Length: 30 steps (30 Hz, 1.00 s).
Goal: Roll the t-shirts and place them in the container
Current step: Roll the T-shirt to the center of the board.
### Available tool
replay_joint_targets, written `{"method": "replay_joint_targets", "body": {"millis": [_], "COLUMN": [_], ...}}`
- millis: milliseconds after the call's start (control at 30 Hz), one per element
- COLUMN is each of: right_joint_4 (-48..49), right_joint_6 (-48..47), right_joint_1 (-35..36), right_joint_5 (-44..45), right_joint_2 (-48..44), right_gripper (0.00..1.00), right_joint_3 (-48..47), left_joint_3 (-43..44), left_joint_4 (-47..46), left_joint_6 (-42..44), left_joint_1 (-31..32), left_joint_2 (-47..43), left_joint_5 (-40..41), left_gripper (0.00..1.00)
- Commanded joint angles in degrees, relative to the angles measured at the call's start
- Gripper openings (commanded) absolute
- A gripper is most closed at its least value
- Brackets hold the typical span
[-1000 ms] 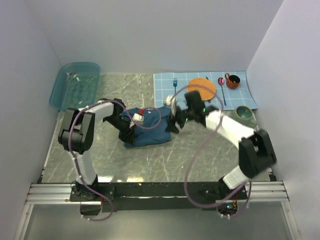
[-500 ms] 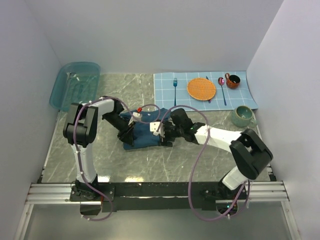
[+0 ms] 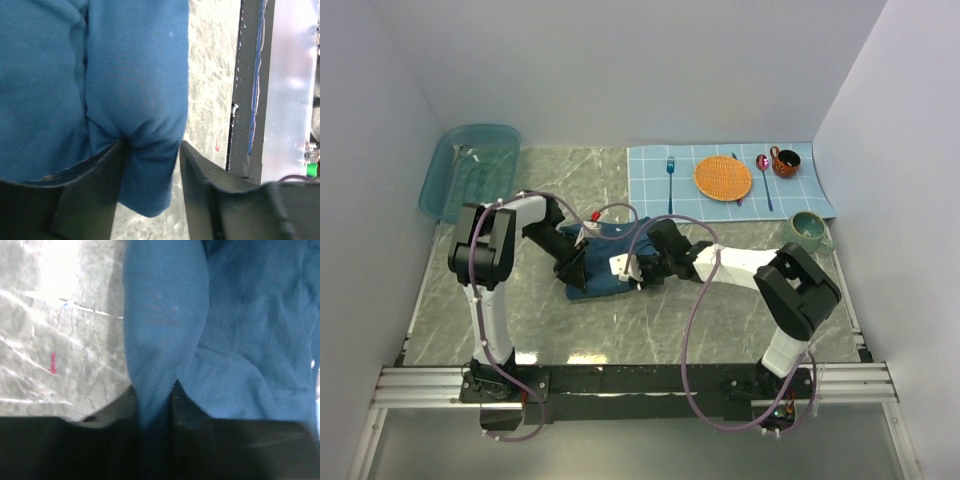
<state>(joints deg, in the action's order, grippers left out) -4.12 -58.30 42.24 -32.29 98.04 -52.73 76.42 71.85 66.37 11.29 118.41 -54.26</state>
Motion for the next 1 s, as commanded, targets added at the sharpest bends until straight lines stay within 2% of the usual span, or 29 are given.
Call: {"method": "replay_joint_targets", "body": {"millis": [0,33,67,100,167,233,333,367,467,500,533,600,633,667,700,733,767,800,867,967], "right_joint_4": [-7.28,-8.52,-9.75,-11.85,-13.63,-13.64,-13.02,-12.93,-11.53,-11.35,-11.87,-14.05,-15.9,-17.92,-22.64,-24.86,-27.32,-32.74,-38.13,-49.46], "right_joint_6": [1.17,1.78,2.22,2.58,3.72,4.34,5.65,6.09,6.71,6.45,6.27,6.27,6.1,5.84,6.01,8.18,9.08,9.87,11.45,9.89], "right_joint_1": [-0.05,-0.31,-0.4,-0.66,-1.02,-1.19,-1.19,-1.11,-1.19,-1.28,-1.28,-1.28,-1.28,-1.28,-1.28,-1.46,-1.89,-2.33,-3.91,-6.55], "right_joint_5": [-1.19,-1.63,-2.5,-2.86,-3.04,-2.95,-2.69,-2.43,-1.37,-1.37,-1.98,-3.03,-4.34,-6.27,-7.86,-9.35,-12.76,-14.62,-18.83,-22.01], "right_joint_2": [1.98,2.59,2.86,3.12,4.53,4.88,5.23,5.49,5.32,5.06,4.53,3.74,3.3,3.12,3.21,4.25,5.05,7.58,10.67,18.74], "right_gripper": [0.07,0.07,0.07,0.07,0.07,0.07,0.08,0.08,0.09,0.1,0.1,0.09,0.09,0.09,0.09,0.09,0.08,0.08,0.08,0.07], "right_joint_3": [-6.76,-7.47,-8.26,-9.4,-10.81,-11.26,-11.43,-11.6,-10.82,-9.94,-9.68,-9.41,-9.93,-10.55,-12.73,-14.14,-15.89,-19.65,-23.98,-33.55], "left_joint_3": [-7.58,-12.74,-15.23,-17.51,-23.14,-26.31,-26.33,-25.63,-22.55,-21.68,-19.58,-17.11,-14.14,-12.54,-10.87,-7.64,-6.13,-4.63,-2.07,-1.37], "left_joint_4": [-17.24,-20.93,-28.54,-31.74,-37.73,-43.27,-43.91,-42.34,-36.19,-34.61,-30.33,-24.34,-20.56,-12.09,-7.39,-3.43,4.44,6.87,7.07,6.98], "left_joint_6": [-7.64,-10.18,-11.25,-12.31,-14.51,-15.74,-16.01,-15.57,-15.12,-15.13,-15.04,-12.86,-11.02,-9.08,-3.15,-1.0,1.02,2.87,-0.18,0.43], "left_joint_1": [-1.53,-1.53,-1.45,-1.1,1.09,3.37,4.79,4.97,5.15,5.15,4.54,3.22,1.73,1.2,0.84,0.67,0.66,0.66,0.66,0.14], "left_joint_2": [-13.44,-16.69,-22.46,-25.04,-29.96,-31.13,-27.99,-26.75,-21.23,-19.99,-18.75,-15.5,-14.1,-11.39,-9.88,-8.39,-5.33,-3.64,-0.3,0.68], "left_joint_5": [2.49,3.62,4.07,5.12,9.66,12.59,15.32,15.5,15.85,15.24,14.28,7.9,5.24,3.3,1.8,0.4,0.03,-0.23,0.99,2.05], "left_gripper": [0.65,0.67,0.7,0.75,0.77,0.77,0.75,0.72,0.52,0.39,0.31,0.17,0.14,0.11,0.09,0.08,0.08,0.09,0.1,0.27]}}
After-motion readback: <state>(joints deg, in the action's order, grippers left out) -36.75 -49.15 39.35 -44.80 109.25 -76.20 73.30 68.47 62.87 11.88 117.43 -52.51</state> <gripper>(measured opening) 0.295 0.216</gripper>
